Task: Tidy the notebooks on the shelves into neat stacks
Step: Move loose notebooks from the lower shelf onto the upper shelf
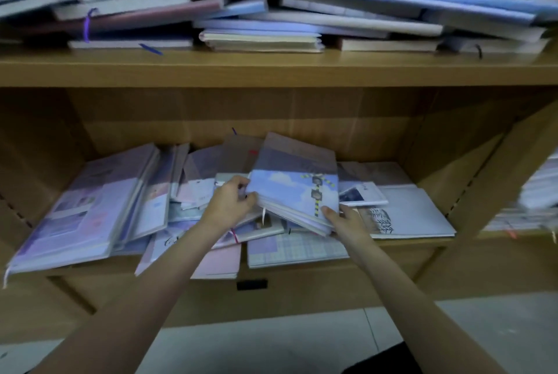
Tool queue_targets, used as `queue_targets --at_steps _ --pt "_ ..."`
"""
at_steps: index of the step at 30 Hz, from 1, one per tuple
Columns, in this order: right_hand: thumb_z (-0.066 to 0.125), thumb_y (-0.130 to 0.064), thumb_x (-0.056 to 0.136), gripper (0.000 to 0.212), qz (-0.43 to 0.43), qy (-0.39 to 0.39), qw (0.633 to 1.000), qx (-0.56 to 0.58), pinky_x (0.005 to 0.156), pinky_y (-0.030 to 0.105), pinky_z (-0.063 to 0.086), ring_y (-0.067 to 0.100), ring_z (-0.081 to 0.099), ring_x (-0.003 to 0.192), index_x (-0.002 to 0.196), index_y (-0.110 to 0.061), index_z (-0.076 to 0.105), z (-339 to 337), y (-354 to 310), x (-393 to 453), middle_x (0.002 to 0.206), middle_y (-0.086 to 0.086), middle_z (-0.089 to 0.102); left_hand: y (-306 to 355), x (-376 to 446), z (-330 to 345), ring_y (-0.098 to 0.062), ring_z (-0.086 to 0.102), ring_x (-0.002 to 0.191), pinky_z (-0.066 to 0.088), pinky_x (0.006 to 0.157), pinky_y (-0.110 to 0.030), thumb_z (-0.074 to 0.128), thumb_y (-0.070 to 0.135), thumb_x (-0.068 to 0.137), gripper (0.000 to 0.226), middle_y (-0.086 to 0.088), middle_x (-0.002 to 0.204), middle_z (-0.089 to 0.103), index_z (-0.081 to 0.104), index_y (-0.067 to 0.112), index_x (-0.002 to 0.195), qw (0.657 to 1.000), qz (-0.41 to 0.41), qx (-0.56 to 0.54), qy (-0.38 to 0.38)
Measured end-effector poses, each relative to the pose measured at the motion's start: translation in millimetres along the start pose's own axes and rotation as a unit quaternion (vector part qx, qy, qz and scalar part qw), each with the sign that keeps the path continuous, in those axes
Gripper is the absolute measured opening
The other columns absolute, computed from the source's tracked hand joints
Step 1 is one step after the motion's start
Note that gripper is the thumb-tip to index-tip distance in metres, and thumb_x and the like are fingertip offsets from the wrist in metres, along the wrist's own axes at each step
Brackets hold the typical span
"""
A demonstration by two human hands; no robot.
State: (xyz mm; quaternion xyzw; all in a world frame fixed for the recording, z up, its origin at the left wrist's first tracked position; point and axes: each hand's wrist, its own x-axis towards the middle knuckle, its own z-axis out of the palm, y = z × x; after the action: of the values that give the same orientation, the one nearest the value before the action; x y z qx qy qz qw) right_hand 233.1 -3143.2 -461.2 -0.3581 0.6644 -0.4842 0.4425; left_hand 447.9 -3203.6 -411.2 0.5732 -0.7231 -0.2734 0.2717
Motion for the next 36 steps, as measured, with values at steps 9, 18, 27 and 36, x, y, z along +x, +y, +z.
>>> queue_targets --at_steps 9,18,27,36 --pt "0.061 -0.014 0.090 0.016 -0.032 0.029 0.998 -0.050 0.076 0.039 0.052 0.030 0.063 0.088 0.102 -0.003 0.062 -16 -17 19 0.100 0.013 0.067 22 -3 14 -0.030 0.028 0.132 0.024 0.105 -0.039 0.052 0.024 0.092 0.048 -0.012 0.144 0.033 0.039 0.014 0.138 0.950 0.096 0.288 0.074" --pt "0.054 -0.013 0.093 0.024 -0.065 0.131 0.949 -0.279 0.084 0.031 0.043 0.032 0.058 0.103 0.108 0.003 0.065 -92 2 28 0.111 0.017 0.065 54 0 59 -0.033 0.038 0.124 0.034 0.097 -0.039 0.050 0.022 0.090 0.048 -0.016 0.136 0.039 0.031 0.011 0.133 0.829 0.186 0.525 -0.055" --pt "0.055 -0.031 0.093 0.068 -0.110 -0.020 0.759 -0.641 0.115 0.035 0.011 0.020 0.016 0.144 0.146 -0.010 0.020 -126 49 44 0.156 0.006 0.017 64 8 71 -0.032 0.046 0.112 0.042 0.072 -0.033 0.053 0.019 0.091 0.047 -0.020 0.122 0.051 0.032 0.006 0.131 0.787 0.179 0.587 -0.063" --pt "0.042 -0.022 0.098 0.032 -0.134 -0.007 0.674 -0.726 0.082 0.032 0.044 0.027 0.057 0.106 0.128 -0.019 0.052 -138 25 42 0.117 0.010 0.060 58 6 72 -0.030 0.043 0.116 0.032 0.064 -0.030 0.049 0.026 0.096 0.049 -0.019 0.125 0.047 0.026 0.006 0.133 0.775 0.182 0.603 -0.044"
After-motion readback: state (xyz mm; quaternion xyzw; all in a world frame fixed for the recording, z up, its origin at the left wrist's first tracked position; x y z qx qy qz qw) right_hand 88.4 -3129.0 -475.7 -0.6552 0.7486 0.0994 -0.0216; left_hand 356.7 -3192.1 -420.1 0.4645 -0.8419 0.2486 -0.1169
